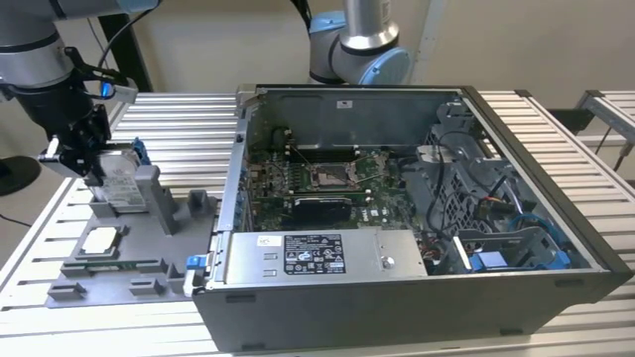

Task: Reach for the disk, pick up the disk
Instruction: 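Pick up the disk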

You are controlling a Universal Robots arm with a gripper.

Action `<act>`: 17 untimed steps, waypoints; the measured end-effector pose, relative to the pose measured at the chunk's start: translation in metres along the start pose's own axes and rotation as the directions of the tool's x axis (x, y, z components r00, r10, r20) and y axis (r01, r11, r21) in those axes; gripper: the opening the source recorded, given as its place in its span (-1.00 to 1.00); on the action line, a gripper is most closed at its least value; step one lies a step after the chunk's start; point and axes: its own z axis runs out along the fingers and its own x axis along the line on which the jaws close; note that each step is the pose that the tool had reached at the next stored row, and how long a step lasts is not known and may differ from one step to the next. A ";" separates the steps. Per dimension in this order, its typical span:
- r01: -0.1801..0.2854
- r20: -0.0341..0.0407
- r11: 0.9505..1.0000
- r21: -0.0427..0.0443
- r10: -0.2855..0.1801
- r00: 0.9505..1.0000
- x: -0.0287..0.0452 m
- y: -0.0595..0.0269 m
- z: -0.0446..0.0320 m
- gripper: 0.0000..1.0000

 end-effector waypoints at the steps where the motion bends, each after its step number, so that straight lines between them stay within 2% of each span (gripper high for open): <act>1: 0.000 0.000 1.000 0.000 0.000 1.000 0.0000 0.0000 0.0000 -1.00; 17: 0.000 0.000 1.000 0.000 0.000 1.000 0.0000 0.0000 0.0005 -1.00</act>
